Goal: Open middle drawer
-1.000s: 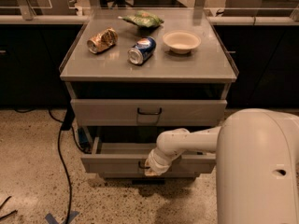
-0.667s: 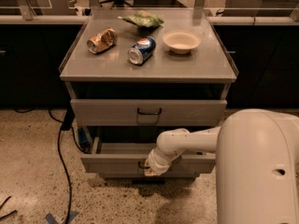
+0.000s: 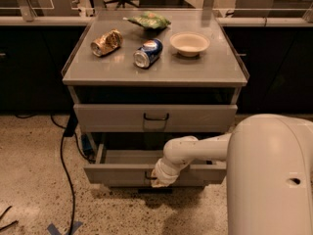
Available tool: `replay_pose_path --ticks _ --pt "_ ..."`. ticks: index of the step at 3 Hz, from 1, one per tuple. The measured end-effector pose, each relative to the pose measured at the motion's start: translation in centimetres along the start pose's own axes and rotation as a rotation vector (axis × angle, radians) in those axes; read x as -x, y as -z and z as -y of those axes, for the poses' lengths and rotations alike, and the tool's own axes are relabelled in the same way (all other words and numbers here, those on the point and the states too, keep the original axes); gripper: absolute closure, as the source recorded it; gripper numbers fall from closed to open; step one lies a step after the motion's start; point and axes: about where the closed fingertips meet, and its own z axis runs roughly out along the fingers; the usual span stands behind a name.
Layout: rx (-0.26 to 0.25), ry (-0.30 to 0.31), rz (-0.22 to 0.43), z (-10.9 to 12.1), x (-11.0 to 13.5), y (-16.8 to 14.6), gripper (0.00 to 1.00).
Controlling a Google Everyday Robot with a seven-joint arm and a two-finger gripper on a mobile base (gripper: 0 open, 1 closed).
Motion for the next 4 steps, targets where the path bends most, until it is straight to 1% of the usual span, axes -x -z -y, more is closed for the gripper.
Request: replay_pose_path --ticks 3,4 --pt "0.006 0.004 -0.003 -0.7 0.3 0.0 1.0" --pt "0.01 0.01 -0.003 -1.4 0.8 0.1 1.0"
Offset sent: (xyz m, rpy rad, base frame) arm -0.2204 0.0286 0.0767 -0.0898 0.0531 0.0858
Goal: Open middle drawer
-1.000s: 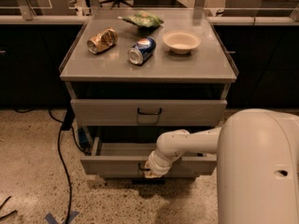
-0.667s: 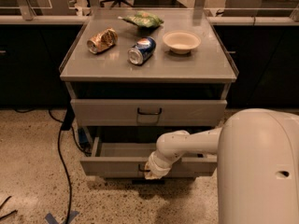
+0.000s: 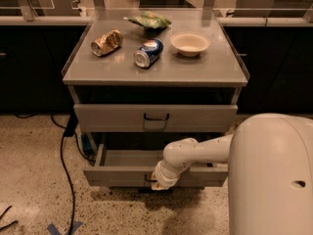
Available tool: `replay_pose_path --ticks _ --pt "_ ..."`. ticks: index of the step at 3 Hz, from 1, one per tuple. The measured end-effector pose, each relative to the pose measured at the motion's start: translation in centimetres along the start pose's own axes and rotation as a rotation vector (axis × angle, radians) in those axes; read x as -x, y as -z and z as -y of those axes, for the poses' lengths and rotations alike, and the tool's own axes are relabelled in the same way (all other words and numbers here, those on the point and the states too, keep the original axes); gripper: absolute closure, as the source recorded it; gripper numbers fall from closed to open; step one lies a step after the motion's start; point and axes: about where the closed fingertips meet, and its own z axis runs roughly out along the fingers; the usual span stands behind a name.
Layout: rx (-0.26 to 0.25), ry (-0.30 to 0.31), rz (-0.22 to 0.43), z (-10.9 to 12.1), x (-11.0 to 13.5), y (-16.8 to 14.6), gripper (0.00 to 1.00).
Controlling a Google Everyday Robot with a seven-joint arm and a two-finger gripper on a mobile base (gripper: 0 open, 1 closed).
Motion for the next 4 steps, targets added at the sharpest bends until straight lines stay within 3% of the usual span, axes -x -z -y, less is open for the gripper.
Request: replay_pose_path --ticks 4 --pt "0.012 0.012 0.001 -0.81 0.3 0.04 1.0"
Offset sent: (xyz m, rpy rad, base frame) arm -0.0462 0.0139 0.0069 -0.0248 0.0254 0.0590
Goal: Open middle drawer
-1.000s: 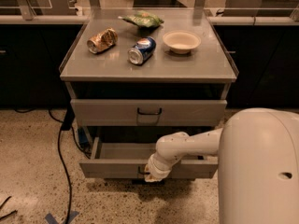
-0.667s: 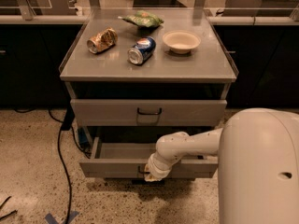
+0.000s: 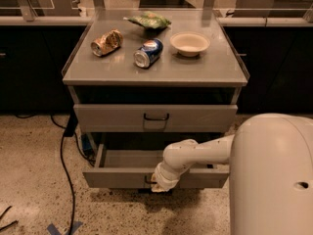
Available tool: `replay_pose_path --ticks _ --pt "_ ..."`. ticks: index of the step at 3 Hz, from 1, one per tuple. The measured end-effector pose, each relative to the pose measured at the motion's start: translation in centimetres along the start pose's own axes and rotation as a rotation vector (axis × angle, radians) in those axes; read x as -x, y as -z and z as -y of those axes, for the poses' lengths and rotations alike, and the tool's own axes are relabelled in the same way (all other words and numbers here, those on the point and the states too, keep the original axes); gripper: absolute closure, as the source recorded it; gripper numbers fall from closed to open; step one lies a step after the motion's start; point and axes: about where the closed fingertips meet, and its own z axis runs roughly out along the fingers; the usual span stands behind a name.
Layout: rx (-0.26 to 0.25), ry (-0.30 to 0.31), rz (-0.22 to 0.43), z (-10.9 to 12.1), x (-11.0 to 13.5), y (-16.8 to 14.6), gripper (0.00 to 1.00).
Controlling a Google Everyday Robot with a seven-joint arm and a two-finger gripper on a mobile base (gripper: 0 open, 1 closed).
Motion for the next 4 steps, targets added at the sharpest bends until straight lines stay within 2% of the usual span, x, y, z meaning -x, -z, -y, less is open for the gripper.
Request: replay_pose_path --ticks 4 --pt "-0.001 0.014 0.0 -0.23 0.25 0.03 1.0"
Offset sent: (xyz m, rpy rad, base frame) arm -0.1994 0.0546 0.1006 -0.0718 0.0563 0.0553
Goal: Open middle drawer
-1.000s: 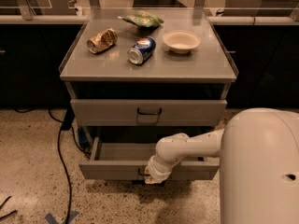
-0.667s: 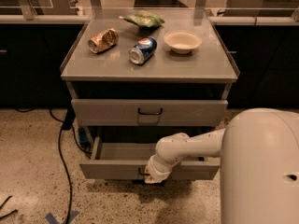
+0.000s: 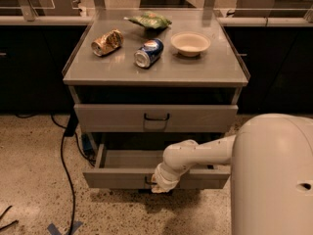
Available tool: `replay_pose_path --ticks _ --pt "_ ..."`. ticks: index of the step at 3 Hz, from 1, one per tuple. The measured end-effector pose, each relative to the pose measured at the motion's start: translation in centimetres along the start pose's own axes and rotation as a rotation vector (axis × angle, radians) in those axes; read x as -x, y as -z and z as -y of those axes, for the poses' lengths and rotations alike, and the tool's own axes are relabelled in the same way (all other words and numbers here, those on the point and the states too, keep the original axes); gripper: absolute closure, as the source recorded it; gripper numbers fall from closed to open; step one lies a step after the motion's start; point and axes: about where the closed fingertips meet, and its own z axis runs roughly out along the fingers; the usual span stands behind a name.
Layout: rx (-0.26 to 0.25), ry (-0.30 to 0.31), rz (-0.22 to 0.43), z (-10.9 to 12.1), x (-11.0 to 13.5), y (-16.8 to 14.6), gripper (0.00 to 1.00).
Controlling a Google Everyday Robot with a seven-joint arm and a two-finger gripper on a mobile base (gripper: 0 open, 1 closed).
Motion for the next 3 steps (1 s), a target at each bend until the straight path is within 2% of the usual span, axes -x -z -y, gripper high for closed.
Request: replay_pose_path --ticks 3 --pt "0.002 0.008 -0.014 -0.26 -0.1 -0.04 1.0"
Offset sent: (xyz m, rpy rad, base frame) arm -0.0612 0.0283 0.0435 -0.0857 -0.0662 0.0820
